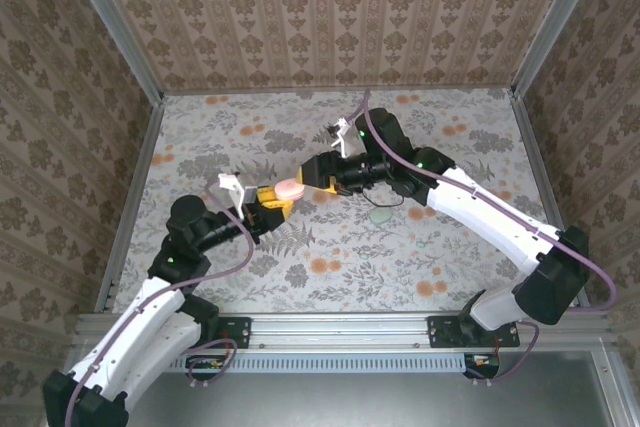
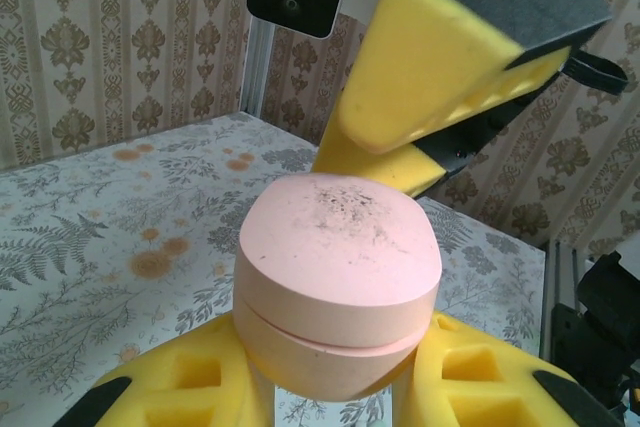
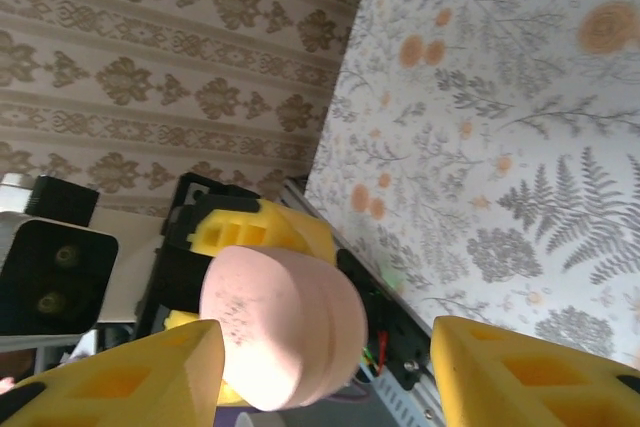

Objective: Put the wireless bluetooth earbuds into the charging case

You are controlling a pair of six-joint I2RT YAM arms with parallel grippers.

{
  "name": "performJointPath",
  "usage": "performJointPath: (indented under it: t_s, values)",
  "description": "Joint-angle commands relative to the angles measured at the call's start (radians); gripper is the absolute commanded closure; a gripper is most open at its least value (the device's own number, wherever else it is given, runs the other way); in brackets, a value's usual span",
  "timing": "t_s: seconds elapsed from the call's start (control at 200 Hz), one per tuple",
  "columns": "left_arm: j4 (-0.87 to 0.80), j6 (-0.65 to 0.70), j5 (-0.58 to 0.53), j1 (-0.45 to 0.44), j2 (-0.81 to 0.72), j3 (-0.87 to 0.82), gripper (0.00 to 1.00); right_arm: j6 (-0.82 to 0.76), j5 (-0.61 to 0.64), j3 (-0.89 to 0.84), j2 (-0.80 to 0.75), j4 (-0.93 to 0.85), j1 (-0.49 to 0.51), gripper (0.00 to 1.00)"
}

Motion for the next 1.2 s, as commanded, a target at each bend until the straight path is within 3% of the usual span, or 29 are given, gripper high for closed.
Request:
performJointPath:
  t_s: [0.0, 0.295, 0.595, 0.765, 0.895, 1.1, 1.195]
  values:
    - [0.054, -0.03, 0.008, 0.003, 0.014, 0.046, 1.0, 0.108, -0.058, -0.02, 0.019, 0.14, 0.016, 0.4]
    - [0.109, -0.096, -0.01, 0.002, 0.035, 0.051, 1.0, 0.186, -0.077, -0.063, 0.038, 0.247, 0.035, 0.4]
    - [0.106, -0.11, -0.058, 0.002, 0.036, 0.043, 1.0, 0.263, -0.09, -0.088, 0.053, 0.356, 0.037, 0.67]
    - [0.085, -0.097, -0.07, 0.002, 0.033, 0.043, 1.0, 0.318, -0.09, -0.113, 0.063, 0.431, 0.037, 0.72]
    - [0.043, -0.066, -0.083, 0.002, 0.025, 0.051, 0.73, 0.353, -0.075, -0.126, 0.07, 0.467, 0.03, 0.72]
    - [-0.16, 0.033, -0.192, 0.003, -0.041, 0.087, 0.01, 0.361, -0.002, -0.147, 0.084, 0.437, -0.014, 0.73]
    - [-0.271, 0.077, -0.261, 0.005, -0.076, 0.104, 0.0, 0.355, 0.027, -0.165, 0.107, 0.437, -0.047, 0.73]
